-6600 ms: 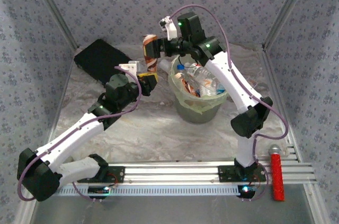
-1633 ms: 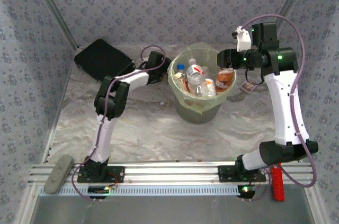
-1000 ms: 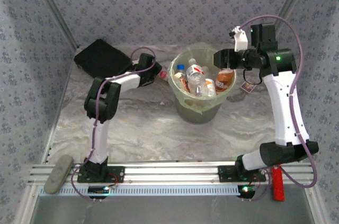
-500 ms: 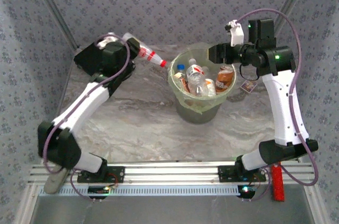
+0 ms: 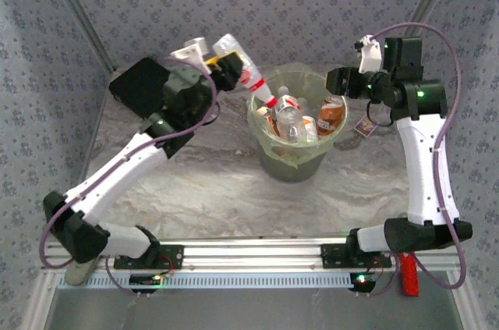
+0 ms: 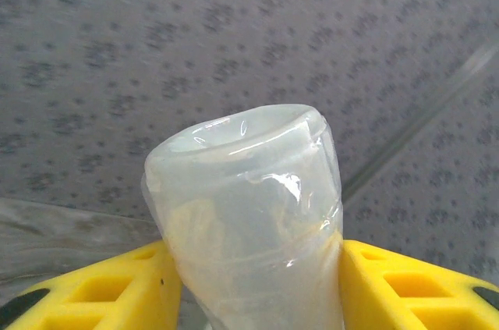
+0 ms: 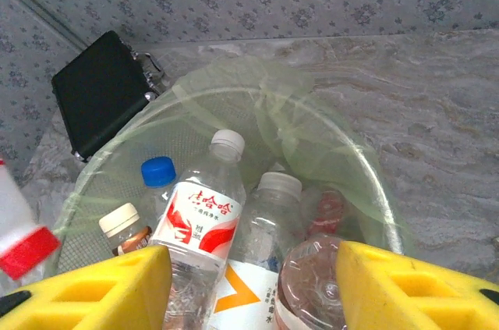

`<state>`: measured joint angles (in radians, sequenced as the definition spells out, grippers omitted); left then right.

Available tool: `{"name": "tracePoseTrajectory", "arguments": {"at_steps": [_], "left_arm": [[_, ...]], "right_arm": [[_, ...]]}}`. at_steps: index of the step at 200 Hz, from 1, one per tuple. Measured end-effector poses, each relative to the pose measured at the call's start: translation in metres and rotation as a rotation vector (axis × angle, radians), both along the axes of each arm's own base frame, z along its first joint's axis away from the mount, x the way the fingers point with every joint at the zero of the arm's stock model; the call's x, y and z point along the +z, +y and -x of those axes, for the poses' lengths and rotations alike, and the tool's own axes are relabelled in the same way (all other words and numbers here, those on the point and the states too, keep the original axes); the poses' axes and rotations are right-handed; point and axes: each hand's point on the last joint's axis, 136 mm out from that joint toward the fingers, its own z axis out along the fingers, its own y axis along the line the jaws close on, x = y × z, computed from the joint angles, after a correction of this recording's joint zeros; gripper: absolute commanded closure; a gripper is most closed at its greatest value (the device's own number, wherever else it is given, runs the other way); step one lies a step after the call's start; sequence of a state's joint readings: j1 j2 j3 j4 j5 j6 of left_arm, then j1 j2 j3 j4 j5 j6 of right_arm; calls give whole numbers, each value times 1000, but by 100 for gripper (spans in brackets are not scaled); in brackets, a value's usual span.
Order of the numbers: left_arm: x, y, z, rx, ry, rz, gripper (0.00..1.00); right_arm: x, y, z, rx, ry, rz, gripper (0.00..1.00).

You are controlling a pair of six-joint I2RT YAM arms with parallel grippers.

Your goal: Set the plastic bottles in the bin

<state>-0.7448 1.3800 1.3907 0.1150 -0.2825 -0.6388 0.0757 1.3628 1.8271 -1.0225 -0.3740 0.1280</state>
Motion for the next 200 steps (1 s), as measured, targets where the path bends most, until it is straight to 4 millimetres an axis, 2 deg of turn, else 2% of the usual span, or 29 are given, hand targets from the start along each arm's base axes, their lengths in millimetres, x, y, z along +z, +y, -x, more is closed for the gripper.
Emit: {"name": "tracePoseTrajectory", "arguments": {"at_steps": [14,46,81,109,130,154,179,200], "left_arm": [[-5,-25,-3,-40,-7,-26,48],[-24,-67,-18,-85,1,-66,47],[-43,-102,-40,-100,11,-98,47],[-64,-129,-48,-122,26,-134,46],[-79,-143,-48,-134,43,-157,39],[-90,-149,-45,-142,57,-199,29],[-100,-158,-34,-177,75,-250,14],[-107,-163,-25,-213,88,-289,9]], "right_arm": [[-2,-2,3,-5,1,-1,41],[-8,-8,4,-25,13,-6,41],[-14,-11,2,-34,24,-9,41],[-17,-14,1,-39,29,-11,41],[-20,-16,2,-44,34,-18,40],[-24,-23,1,-61,47,-37,41],[-29,-29,-1,-69,56,-60,39],[-34,-31,-2,-69,72,-85,38]]}}
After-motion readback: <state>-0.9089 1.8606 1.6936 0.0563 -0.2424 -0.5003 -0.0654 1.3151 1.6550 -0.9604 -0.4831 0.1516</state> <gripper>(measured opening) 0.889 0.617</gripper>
